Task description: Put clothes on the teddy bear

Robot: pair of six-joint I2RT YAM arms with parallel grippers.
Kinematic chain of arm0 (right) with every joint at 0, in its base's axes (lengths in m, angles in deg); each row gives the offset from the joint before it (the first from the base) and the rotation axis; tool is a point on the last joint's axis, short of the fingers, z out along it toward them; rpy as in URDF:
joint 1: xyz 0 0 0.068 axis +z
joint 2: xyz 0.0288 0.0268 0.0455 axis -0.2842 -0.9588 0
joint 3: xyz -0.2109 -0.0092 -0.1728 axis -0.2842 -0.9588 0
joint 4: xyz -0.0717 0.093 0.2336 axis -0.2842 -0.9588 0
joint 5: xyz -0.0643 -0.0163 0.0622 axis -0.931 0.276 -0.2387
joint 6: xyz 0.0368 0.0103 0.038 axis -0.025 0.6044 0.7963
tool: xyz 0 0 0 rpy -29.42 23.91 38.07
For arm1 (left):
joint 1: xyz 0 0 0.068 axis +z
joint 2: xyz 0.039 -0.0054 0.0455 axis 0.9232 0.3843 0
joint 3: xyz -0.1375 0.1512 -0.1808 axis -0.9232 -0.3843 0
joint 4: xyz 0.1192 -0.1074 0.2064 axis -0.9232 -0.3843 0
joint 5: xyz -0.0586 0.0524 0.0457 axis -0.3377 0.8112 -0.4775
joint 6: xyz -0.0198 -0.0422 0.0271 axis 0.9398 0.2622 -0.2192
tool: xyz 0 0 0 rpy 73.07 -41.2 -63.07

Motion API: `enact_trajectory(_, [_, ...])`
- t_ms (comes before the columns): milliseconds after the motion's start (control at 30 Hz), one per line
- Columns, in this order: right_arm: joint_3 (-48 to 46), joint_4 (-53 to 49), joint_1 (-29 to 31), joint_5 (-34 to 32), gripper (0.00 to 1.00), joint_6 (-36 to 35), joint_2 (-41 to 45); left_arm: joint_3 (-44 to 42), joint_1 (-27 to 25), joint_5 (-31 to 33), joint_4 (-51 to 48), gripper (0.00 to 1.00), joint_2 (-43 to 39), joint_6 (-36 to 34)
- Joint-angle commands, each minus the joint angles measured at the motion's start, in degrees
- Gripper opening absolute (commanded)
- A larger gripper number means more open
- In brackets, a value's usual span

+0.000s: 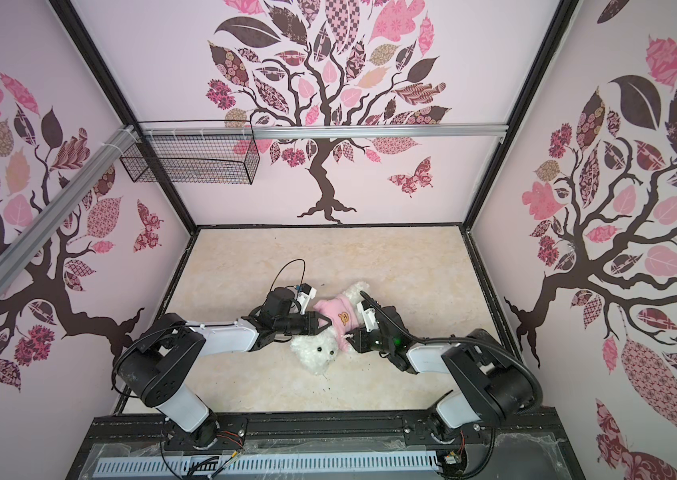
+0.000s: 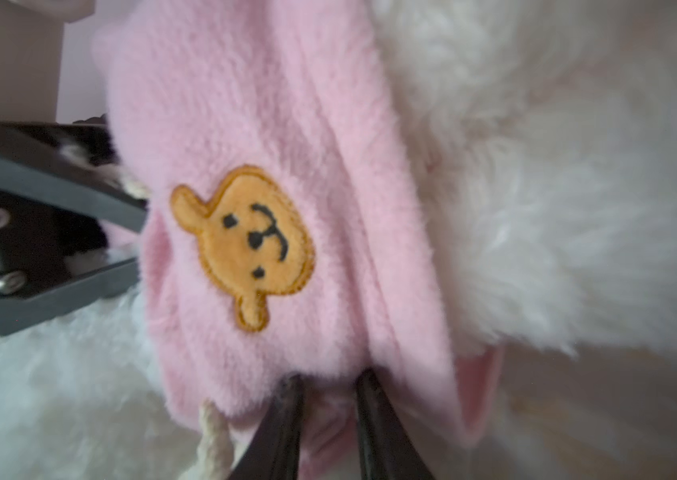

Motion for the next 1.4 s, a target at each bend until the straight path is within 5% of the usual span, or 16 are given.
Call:
enact_trajectory(0, [0.62, -6.49, 0.35, -4.59, 0.39, -8.53, 12.33, 6.91, -0.47, 4.10, -16.05, 0.24, -3.01, -11.17])
enact_trajectory(200, [1.43, -6.38, 0.39, -10.43, 0.55, -16.55, 28.23, 14.27, -0.48, 4.37, -40.15, 0.13, -9.39, -31.18])
enact_trajectory(400, [6.62, -10.52, 0.36, -10.63, 0.64, -20.62, 30.41, 15.36, -0.10, -3.50, -55.62, 0.12, -17.88, -57.03])
enact_trajectory(600, [5.78, -12.68, 0.39, -7.63, 0.68, -13.02, 25.73, 23.14, 2.81, -12.68, -67.33, 0.18, -11.36, -69.37])
enact_trajectory(700, [1.39, -9.62, 0.36, -2.56, 0.66, -7.33, 21.51, 26.98, 3.05, -12.40, -69.69, 0.26, -5.57, -72.54])
enact_trajectory(867, [-5.54, -4.38, 0.38, -3.05, 0.53, -2.58, 16.66, 31.82, 3.57, -8.46, -67.14, 0.48, 1.11, -69.62])
enact_trajectory(1067, [-9.11, -0.38, 0.39, -1.50, 0.40, 2.57, 11.72, 34.37, 5.29, 12.38, -58.49, 0.75, 0.04, -54.18])
enact_trajectory(1133, [-9.20, 0.65, 0.51, -0.23, 0.38, 4.18, 10.64, 32.84, 4.89, 18.67, -56.81, 0.77, -2.73, -50.11])
enact_trajectory(1233, [-9.48, 3.65, 1.68, 0.86, 0.36, 7.28, 9.40, 27.41, -0.17, 26.40, -54.01, 0.76, -9.26, -44.31])
enact_trajectory(1367, [-9.76, 7.50, 2.60, 3.15, 0.37, 10.33, 8.66, 15.04, -13.14, 32.26, -43.97, 0.75, -18.93, -39.29])
